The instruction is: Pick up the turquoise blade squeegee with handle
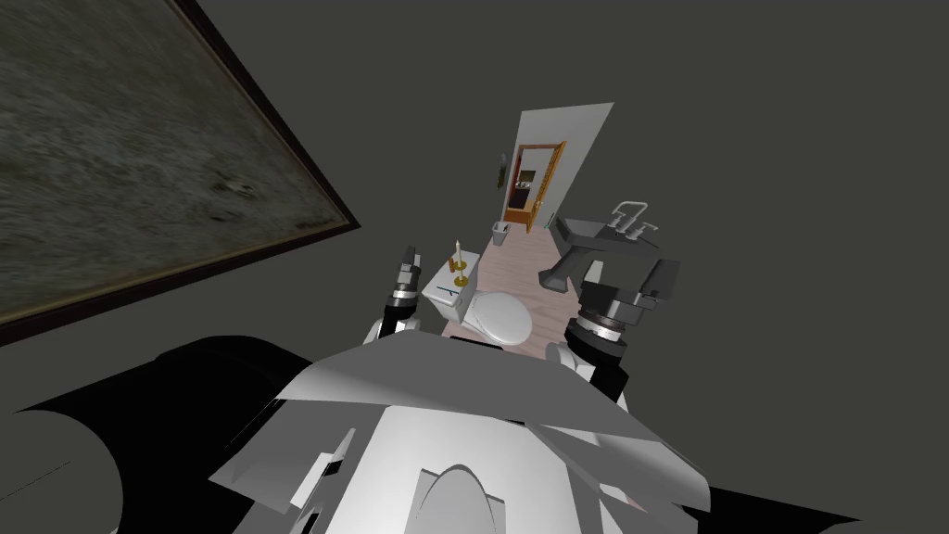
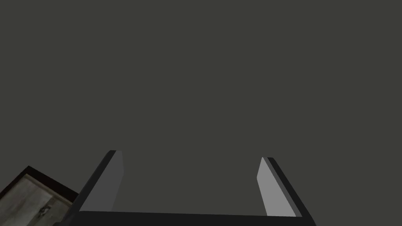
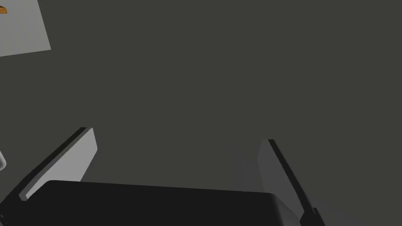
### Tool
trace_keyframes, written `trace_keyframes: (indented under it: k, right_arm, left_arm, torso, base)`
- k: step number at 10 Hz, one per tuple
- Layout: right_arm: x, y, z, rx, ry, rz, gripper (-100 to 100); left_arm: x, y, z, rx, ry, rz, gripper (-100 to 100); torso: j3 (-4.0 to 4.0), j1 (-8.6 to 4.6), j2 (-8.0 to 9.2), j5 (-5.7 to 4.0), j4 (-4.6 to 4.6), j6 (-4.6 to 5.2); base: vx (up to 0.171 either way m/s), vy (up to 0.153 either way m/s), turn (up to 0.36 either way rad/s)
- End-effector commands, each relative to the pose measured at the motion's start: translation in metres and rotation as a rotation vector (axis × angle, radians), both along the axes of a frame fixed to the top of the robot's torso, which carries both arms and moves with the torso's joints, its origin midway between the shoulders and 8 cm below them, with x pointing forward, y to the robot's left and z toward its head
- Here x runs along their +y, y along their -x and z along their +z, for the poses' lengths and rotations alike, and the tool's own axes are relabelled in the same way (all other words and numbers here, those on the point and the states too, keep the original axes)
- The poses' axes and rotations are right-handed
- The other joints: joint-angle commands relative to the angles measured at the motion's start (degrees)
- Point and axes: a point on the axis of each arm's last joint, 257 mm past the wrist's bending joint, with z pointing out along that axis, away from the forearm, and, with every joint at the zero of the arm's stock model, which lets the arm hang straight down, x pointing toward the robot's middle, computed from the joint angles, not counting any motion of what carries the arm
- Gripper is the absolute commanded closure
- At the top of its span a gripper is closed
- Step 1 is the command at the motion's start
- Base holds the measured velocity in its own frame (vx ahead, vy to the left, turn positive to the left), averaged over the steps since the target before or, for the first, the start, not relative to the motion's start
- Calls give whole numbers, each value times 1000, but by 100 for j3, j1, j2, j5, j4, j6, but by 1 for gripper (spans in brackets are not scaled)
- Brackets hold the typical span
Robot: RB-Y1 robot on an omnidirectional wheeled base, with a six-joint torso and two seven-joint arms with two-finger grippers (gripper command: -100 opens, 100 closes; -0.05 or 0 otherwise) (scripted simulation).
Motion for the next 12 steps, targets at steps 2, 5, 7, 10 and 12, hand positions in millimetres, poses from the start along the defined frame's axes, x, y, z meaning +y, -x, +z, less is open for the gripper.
trace_keyframes:
  k: [2,5,7,10,12]
  right_arm:
    - [0,0,0,0,0,0,0]
    - [0,0,0,0,0,0,0]
    - [0,0,0,0,0,0,0]
    - [0,0,0,0,0,0,0]
    - [0,0,0,0,0,0,0]
  left_arm:
    - [-4,-12,-12,59,8,-32,-100]
    - [-9,-26,-26,127,32,-60,-100]
    - [-12,-36,-37,178,57,-78,-100]
    - [-12,-43,-48,223,75,-82,-100]
    - [-17,-52,-60,277,105,-98,-100]
  torso:
    - [-1,0,-1,0,0,1]
    - [2,1,3,0,1,0]
    - [3,3,6,1,1,1]
    - [4,6,7,2,1,0]
    - [4,6,6,1,1,0]
  base:
    - [0,-3,-3]
    - [-10,3,-6]
    - [-25,10,-17]
    - [-19,14,-8]
    - [-23,20,-20]
